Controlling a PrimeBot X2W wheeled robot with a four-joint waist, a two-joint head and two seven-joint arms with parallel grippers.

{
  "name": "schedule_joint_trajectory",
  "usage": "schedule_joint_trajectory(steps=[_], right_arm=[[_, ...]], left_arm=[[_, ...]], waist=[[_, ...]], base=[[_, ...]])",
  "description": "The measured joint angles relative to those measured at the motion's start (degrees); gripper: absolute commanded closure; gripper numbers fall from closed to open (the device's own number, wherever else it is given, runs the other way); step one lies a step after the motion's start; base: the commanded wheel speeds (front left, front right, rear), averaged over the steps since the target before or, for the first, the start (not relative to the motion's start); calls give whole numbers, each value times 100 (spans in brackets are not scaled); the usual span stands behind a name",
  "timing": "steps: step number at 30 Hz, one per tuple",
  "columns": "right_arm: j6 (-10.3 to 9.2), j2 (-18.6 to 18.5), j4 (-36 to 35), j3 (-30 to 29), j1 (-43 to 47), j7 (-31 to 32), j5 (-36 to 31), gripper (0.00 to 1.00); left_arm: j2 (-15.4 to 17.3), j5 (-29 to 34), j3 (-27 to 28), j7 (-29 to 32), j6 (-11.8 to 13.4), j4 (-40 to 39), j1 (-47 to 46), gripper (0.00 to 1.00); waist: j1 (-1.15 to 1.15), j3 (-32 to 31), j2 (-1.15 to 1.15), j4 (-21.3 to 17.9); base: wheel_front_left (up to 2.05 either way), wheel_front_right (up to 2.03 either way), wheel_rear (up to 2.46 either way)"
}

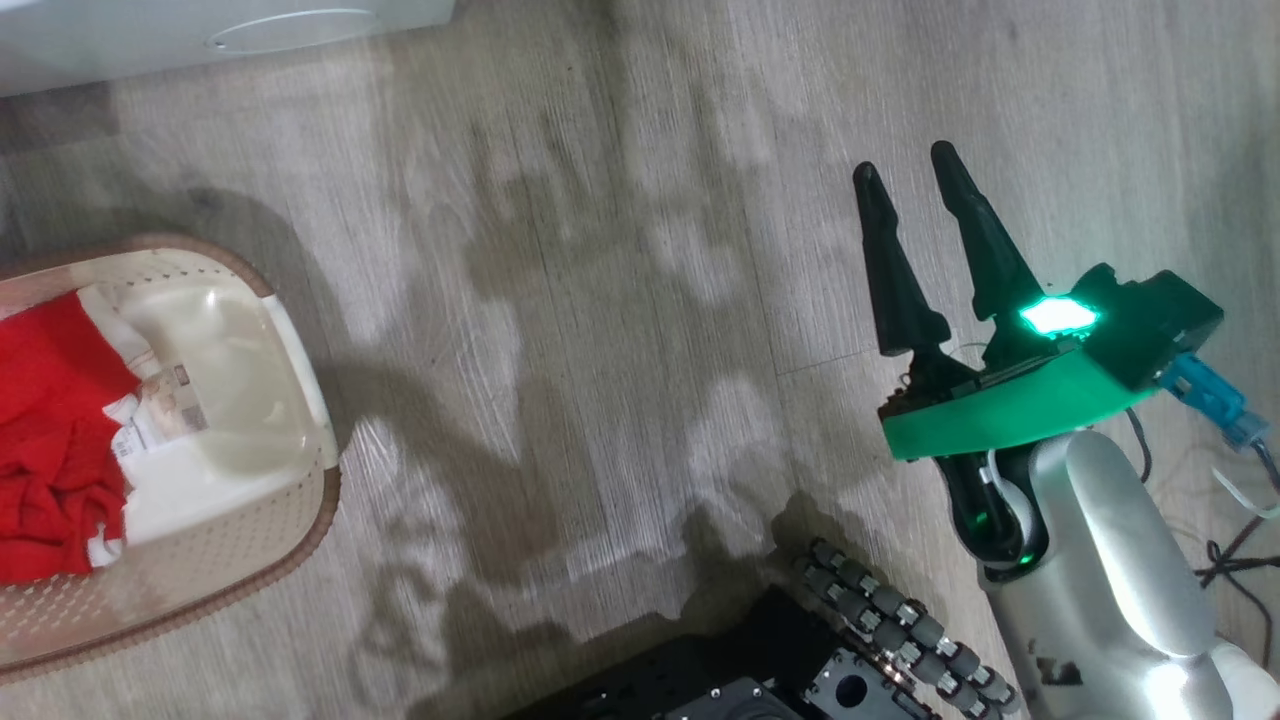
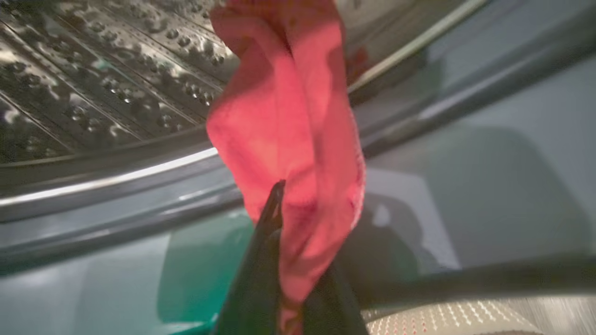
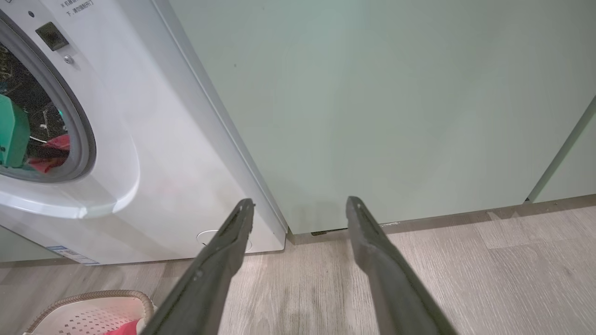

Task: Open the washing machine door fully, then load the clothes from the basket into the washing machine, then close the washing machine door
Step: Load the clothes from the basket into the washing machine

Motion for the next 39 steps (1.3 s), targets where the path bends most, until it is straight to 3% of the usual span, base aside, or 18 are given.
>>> schedule_joint_trajectory(steps=[3,6,9,25,34,37,38,39], right_arm=[[0,0,-2,24,-2,0,20,0],[0,0,-13,91,-18,0,89,0],[0,1,-19,138,-51,0,116,0],[0,3,-135,667,-339,0,335,0],[0,4,-182,698,-332,0,334,0],[0,4,-202,687,-329,0,319,0],[0,4,-204,687,-330,0,315,0],[0,4,-208,683,-330,0,316,0]], left_arm=[[22,-1,35,-266,90,-16,-186,100],[87,-1,162,-886,364,-105,-415,100],[91,-214,358,-1486,470,-119,-674,100],[81,-286,292,-3137,388,481,-1925,100],[105,-201,135,-3550,354,1201,-2635,100],[91,-148,104,-3560,503,1501,-2796,100],[74,-142,104,-3571,586,1579,-2817,85],[66,-144,107,-3574,610,1677,-2843,29]], waist=[[0,35,0,-34],[0,98,0,-91],[0,173,0,-166],[0,820,0,-696],[0,968,0,-891],[0,990,0,-878],[0,995,0,-877],[0,999,0,-874]], base=[[0,0,0],[0,0,0],[0,0,0],[0,0,0],[0,0,0],[0,0,0],[0,0,0],[0,0,0]])
